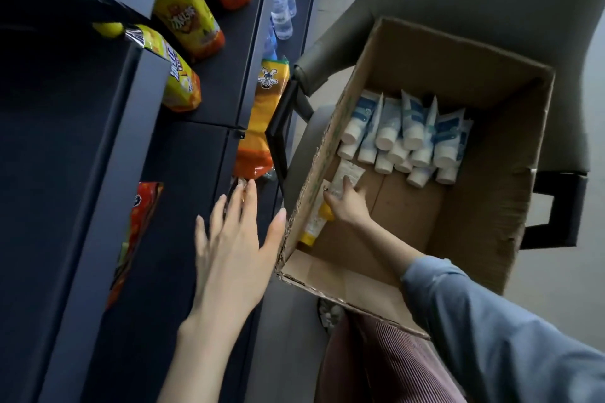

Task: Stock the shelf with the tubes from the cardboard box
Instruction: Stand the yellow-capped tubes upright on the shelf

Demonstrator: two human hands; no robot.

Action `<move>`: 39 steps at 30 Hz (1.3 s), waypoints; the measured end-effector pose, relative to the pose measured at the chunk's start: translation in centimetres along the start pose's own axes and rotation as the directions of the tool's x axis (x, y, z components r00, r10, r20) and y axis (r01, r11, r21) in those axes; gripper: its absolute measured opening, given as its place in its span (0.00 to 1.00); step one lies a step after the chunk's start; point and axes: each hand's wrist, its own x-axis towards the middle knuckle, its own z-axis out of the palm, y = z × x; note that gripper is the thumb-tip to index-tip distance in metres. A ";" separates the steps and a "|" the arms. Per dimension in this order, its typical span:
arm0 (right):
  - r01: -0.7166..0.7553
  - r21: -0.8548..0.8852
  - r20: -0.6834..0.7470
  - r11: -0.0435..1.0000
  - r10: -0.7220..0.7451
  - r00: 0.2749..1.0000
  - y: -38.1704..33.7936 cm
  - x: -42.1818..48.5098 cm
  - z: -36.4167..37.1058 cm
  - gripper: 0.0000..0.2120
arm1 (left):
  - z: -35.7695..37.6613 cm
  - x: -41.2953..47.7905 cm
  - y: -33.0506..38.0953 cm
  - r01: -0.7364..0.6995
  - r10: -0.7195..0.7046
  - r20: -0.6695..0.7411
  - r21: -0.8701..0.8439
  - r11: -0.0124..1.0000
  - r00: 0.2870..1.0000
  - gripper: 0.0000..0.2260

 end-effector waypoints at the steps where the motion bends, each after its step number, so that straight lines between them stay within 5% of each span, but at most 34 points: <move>1: -0.039 0.002 0.000 0.999 0.039 0.999 0.0 0.6 0.3 0.36 | 0.3 0.1 -0.1 -0.001 0.001 0.008 0.000 1.000 1.000 0.36; 8: -0.114 0.089 0.010 0.990 0.113 0.994 1.1 2.5 1.5 0.46 | 1.5 0.1 -0.5 -0.001 0.003 0.037 -0.038 0.999 0.999 0.35; 15: -0.088 0.253 0.026 0.963 0.085 0.996 2.8 1.2 0.2 0.36 | 0.8 0.4 0.2 0.004 -0.003 0.007 -0.155 0.988 1.000 0.36; 17: -0.131 0.404 0.053 0.905 0.119 0.991 3.5 0.1 -0.7 0.29 | 0.6 0.5 0.4 -0.001 -0.001 -0.010 -0.209 0.978 1.000 0.35; 20: -0.259 0.670 0.223 0.696 0.144 0.964 4.3 -2.4 -2.6 0.33 | 0.4 0.4 0.9 -0.011 0.010 -0.004 -0.268 0.963 1.000 0.34; 22: -0.301 0.797 0.325 0.523 0.048 0.945 4.7 -4.3 -4.3 0.34 | 0.5 0.4 1.4 -0.024 0.028 0.007 -0.313 0.949 1.000 0.33; 25: -0.273 0.835 0.401 0.478 -0.190 0.896 4.5 -7.0 -6.5 0.31 | 0.7 0.4 2.0 -0.055 0.070 0.021 -0.410 0.910 0.997 0.31; 35: -0.368 0.870 0.490 0.328 -0.663 0.567 1.4 -11.3 -7.6 0.23 | 0.6 1.8 3.1 0.119 0.140 0.223 -0.843 0.524 0.965 0.39; 39: -0.428 0.842 0.529 0.329 -0.663 0.530 0.8 -11.4 -6.5 0.26 | 0.6 2.0 3.8 0.136 0.196 0.214 -0.927 0.350 0.957 0.20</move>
